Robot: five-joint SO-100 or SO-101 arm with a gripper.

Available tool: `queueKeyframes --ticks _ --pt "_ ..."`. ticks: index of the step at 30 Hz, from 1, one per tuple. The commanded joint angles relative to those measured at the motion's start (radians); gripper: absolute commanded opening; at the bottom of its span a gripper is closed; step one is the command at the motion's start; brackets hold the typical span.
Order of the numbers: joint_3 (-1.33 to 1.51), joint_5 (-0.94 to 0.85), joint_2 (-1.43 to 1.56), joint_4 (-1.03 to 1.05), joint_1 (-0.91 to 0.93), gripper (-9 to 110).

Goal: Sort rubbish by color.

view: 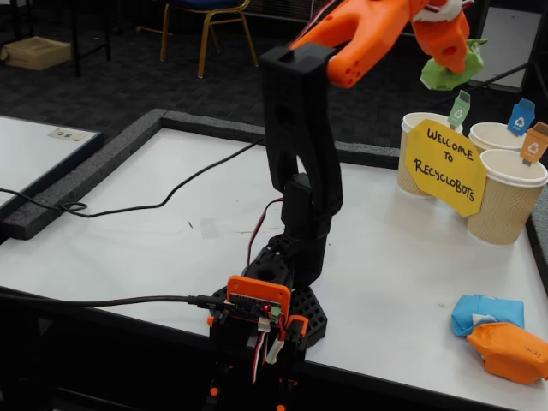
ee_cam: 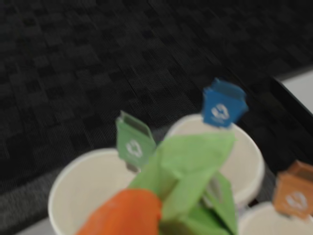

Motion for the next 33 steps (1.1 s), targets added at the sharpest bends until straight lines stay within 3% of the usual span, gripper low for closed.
queueKeyframes --ticks 1,23,33 --pt "-0.147 -0.081 -0.009 -0.089 -0.046 0" --pt "-0.261 -0.442 -0.253 -0.232 -0.061 0" --pt "-0.219 -0.446 -0.273 -0.341 -0.095 0"
